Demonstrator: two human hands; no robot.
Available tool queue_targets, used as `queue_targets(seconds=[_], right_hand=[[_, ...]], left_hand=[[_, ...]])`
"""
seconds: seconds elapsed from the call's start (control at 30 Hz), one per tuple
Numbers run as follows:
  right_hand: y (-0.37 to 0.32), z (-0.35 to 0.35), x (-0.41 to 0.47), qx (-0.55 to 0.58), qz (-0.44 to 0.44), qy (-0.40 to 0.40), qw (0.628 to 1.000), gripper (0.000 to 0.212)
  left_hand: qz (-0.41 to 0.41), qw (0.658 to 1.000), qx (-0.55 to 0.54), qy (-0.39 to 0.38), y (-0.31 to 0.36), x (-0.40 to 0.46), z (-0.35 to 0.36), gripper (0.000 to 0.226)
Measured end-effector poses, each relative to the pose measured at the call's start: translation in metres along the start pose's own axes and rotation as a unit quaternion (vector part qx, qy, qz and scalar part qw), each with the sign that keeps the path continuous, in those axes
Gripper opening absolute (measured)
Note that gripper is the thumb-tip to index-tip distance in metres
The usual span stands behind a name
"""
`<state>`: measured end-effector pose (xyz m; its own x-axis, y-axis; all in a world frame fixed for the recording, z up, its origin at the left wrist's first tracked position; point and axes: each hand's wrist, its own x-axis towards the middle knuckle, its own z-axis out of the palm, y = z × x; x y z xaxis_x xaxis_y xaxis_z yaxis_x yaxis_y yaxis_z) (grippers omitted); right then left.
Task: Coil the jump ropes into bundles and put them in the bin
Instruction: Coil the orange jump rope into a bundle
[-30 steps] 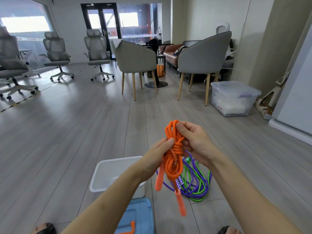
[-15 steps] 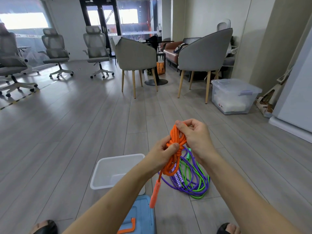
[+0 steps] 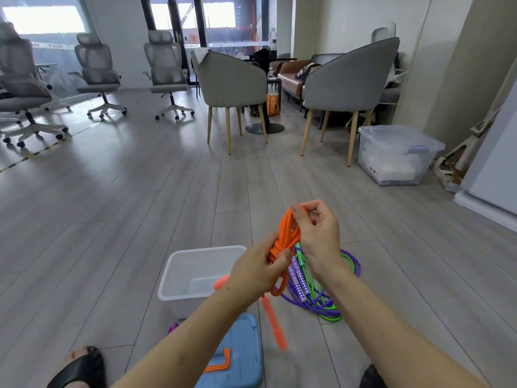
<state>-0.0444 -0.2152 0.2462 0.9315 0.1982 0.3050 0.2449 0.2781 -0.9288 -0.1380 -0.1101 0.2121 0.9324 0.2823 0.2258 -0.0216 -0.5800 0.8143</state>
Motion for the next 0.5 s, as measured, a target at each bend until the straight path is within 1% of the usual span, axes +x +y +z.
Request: queue_targets(seconds=[0.07,0.13,0.17,0.23,0.27,0.33,0.37,0.4,0.43,0.47,0.5], right_hand=[[0.003,0.003,0.0,-0.004,0.02,-0.034,0.999,0.011],[0.003,0.007,-0.004,0.013,0.053,-0.093,0.994,0.007],[0.005,0.011,-0.009,0.033,0.08,-0.119,0.989,0.01],[0.014,0.017,-0.02,0.069,0.14,-0.16,0.975,0.024],[0.021,0.019,-0.024,0.055,0.151,-0.178,0.971,0.026],[0.028,0.018,-0.03,-0.039,0.139,-0.222,0.964,0.028],[0.029,0.018,-0.032,-0.086,0.134,-0.251,0.955,0.032],[0.028,0.018,-0.035,-0.109,0.136,-0.283,0.943,0.033],[0.026,0.021,-0.039,-0.112,0.134,-0.304,0.936,0.026],[0.025,0.024,-0.043,-0.11,0.125,-0.315,0.934,0.015],[0.023,0.028,-0.048,-0.111,0.109,-0.315,0.936,0.009]], left_hand=[[-0.005,0.994,-0.104,-0.026,-0.002,-0.009,-0.002,0.016],[-0.027,0.982,-0.182,-0.051,-0.003,-0.018,-0.007,0.021],[-0.042,0.974,-0.215,-0.052,-0.007,-0.022,-0.01,0.025],[-0.086,0.959,-0.267,-0.036,-0.016,-0.03,-0.018,0.038],[-0.11,0.953,-0.28,-0.031,-0.02,-0.035,-0.023,0.043],[-0.137,0.944,-0.298,-0.025,-0.027,-0.044,-0.031,0.05],[-0.144,0.941,-0.307,-0.019,-0.028,-0.049,-0.035,0.054],[-0.149,0.939,-0.309,-0.013,-0.03,-0.051,-0.038,0.057],[-0.154,0.938,-0.309,-0.012,-0.031,-0.055,-0.04,0.057],[-0.156,0.939,-0.307,-0.013,-0.032,-0.057,-0.043,0.056],[-0.157,0.938,-0.309,-0.012,-0.032,-0.06,-0.046,0.053]])
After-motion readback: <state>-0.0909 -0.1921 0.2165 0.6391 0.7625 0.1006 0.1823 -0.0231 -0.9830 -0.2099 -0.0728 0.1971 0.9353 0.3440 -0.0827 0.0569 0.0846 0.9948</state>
